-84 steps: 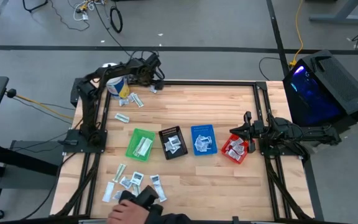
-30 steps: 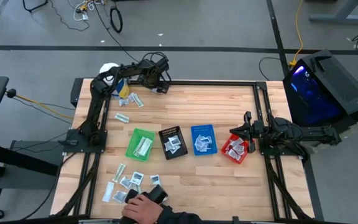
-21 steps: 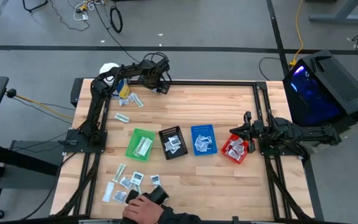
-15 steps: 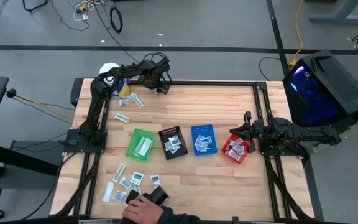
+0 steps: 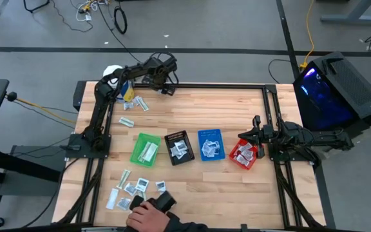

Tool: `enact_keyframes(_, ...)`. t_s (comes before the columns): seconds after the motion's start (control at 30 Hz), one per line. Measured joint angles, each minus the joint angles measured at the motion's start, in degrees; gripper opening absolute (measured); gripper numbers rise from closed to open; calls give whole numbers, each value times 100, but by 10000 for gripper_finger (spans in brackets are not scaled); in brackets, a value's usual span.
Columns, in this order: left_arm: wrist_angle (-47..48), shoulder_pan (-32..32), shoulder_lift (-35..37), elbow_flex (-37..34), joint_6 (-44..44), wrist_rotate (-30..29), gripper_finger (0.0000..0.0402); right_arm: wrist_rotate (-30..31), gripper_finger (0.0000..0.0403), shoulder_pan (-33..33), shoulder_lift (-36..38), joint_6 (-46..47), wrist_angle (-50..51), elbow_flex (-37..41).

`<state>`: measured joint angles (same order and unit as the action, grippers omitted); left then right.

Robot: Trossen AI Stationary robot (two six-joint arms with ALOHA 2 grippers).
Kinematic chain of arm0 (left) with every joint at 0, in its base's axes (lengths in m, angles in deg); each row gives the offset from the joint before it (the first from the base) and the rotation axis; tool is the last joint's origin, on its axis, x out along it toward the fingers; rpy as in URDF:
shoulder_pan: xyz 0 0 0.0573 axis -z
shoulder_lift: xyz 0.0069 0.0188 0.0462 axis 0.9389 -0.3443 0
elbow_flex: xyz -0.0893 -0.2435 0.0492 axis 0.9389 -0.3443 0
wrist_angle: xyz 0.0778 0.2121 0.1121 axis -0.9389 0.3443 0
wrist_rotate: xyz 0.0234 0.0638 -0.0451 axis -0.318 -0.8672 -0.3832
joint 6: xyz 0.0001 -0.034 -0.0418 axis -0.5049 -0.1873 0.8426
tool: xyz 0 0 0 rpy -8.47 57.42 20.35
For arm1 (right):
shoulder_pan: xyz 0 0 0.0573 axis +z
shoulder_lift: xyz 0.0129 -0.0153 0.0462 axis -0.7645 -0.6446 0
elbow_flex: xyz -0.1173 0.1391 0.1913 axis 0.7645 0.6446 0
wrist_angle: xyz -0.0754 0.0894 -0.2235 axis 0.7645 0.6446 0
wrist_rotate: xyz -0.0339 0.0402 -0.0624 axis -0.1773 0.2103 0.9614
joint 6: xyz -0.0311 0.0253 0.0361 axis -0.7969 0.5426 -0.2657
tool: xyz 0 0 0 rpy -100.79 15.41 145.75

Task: Pick & Place First Aid Supplies
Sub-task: Put the towelette pack into the black basket

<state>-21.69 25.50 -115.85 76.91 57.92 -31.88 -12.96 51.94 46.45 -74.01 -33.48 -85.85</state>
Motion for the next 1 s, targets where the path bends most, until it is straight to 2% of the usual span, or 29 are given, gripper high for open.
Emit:
enact_keyframes(0.4,1088,272,11,1160,-148,-18,183,1,23,-1,0,-1,0,-1)
enact_keyframes(0.67,1790,857,20,1869,-206,-213,183,1,23,-1,0,-1,0,1)
enact_keyframes(1.0,1885,1723,22,2767,-186,-256,183,1,23,-1,0,-1,0,-1)
